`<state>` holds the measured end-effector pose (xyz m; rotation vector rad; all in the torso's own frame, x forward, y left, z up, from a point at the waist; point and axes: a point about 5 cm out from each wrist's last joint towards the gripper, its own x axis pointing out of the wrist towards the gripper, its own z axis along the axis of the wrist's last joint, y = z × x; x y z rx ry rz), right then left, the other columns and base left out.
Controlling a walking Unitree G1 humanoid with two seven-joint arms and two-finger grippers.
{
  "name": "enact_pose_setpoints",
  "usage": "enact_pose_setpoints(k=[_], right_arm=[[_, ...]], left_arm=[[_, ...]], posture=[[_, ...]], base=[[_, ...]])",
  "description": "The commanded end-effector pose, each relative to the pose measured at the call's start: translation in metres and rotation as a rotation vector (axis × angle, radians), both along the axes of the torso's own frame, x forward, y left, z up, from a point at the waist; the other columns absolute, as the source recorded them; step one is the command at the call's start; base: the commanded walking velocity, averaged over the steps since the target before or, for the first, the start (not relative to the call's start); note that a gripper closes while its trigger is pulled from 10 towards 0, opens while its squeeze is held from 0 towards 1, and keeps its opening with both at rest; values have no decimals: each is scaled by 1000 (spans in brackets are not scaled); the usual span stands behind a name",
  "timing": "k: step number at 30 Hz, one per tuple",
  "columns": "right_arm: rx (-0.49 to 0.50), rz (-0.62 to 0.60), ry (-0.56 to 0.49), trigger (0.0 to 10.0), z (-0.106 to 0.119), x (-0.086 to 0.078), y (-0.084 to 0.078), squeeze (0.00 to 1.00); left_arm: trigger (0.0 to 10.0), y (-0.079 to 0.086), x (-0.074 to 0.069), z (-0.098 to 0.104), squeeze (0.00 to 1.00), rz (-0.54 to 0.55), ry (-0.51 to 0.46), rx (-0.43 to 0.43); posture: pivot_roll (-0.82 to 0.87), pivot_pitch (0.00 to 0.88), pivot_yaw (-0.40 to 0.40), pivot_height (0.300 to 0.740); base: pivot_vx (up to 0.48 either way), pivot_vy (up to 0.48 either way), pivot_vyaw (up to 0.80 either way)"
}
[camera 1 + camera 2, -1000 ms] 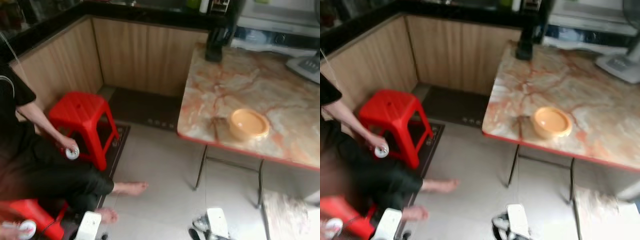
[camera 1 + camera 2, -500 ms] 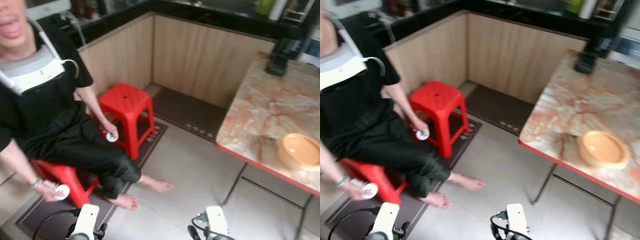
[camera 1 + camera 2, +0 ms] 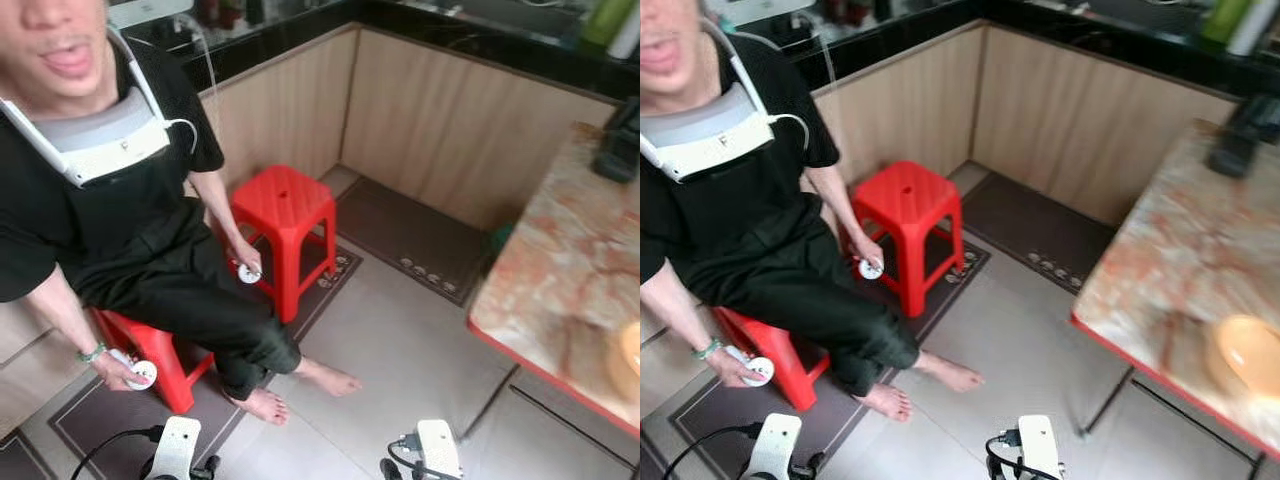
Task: Restocking fridge
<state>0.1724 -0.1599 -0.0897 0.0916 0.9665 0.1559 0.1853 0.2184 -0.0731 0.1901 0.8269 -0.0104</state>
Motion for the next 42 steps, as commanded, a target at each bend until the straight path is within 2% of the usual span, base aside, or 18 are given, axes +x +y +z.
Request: enact_pose_setpoints(k=[1, 4, 13, 21, 26, 42], right_arm=[[-5, -19, 18, 10000, -1, -3, -5, 0], [-4, -23, 20, 10000, -2, -5, -6, 0], [-20, -33, 44, 10000, -6, -18, -19, 0], [-35, -19, 65, 10000, -10, -26, -5, 0], [-59, 13, 57, 10000, -8, -21, -11, 0], [-69, 22, 59, 10000, -8, -21, -12, 0]], left_arm=[[10000, -2, -4, -3, 0, 4, 22, -9], [10000, -2, -4, -3, 0, 6, 22, -5], [10000, -2, -2, -2, 0, 3, 12, -6], [10000, -3, -7, -4, 0, 9, 21, -9], [10000, -5, -7, -5, 0, 7, 22, -10], [10000, -5, -7, -5, 0, 7, 22, -10]], posture=[[66, 97, -83, 740], [64, 98, -82, 740], [61, 97, -78, 740], [78, 79, -84, 740], [80, 45, -89, 740], [80, 45, -89, 740]], base=[[461, 0, 0], [451, 0, 0], [0, 0, 0], [0, 0, 0], [0, 0, 0], [0, 0, 0]])
